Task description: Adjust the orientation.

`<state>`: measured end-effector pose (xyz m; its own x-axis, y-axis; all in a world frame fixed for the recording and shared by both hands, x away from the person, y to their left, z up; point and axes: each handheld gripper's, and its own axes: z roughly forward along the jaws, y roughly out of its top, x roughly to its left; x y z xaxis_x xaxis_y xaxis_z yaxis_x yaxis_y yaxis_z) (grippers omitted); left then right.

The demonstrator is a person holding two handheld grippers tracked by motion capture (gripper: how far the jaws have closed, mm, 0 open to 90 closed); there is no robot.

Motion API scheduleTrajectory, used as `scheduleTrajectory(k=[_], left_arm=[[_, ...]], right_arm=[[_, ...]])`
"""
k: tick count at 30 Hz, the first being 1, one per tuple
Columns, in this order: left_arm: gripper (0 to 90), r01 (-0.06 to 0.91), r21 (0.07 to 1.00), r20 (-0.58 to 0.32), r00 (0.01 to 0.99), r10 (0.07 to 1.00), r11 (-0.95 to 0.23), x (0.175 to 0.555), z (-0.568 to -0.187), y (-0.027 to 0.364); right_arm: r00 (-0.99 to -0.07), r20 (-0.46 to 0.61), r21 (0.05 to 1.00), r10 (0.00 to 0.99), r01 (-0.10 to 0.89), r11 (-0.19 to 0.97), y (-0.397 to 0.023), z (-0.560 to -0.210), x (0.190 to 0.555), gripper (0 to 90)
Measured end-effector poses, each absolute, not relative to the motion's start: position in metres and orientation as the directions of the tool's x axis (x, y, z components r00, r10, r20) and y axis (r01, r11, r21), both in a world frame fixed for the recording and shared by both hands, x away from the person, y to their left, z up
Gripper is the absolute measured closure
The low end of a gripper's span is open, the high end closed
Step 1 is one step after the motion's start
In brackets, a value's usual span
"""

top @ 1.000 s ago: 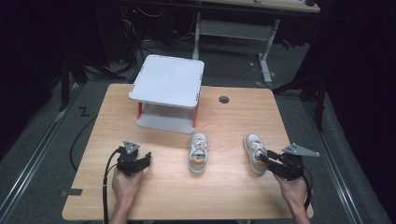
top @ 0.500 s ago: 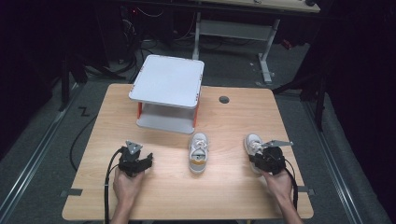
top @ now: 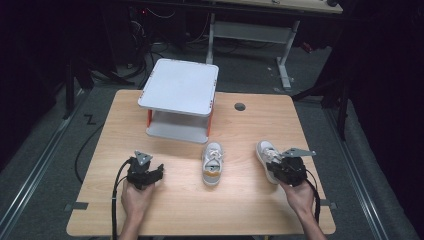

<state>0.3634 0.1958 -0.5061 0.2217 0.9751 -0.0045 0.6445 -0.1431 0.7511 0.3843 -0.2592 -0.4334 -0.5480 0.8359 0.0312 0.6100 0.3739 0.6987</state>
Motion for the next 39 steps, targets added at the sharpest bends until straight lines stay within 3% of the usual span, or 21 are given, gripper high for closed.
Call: scheduleTrajectory(k=[8,24,33,39], left_arm=[[36.5,0.645,0.751,-0.009,0.223,0.975,-0.141,0.363,-0.506,0.196],[35.0,0.650,0.748,-0.010,0.212,0.977,-0.133,0.362,-0.506,0.196],[34.6,0.650,0.748,-0.006,0.209,0.978,-0.134,0.361,-0.506,0.195],[34.2,0.649,0.748,-0.007,0.210,0.978,-0.134,0.361,-0.506,0.195]], right_arm=[[-0.636,-0.002,0.674,0.772,0.569,0.471,-0.209,-0.434,0.391,83.4],[-0.668,-0.052,0.614,0.743,0.565,0.551,-0.156,-0.445,0.398,82.5],[-0.706,0.046,0.605,0.707,0.583,0.543,-0.141,-0.450,0.399,66.2],[-0.704,0.041,0.621,0.709,0.574,0.534,-0.140,-0.450,0.400,58.6]])
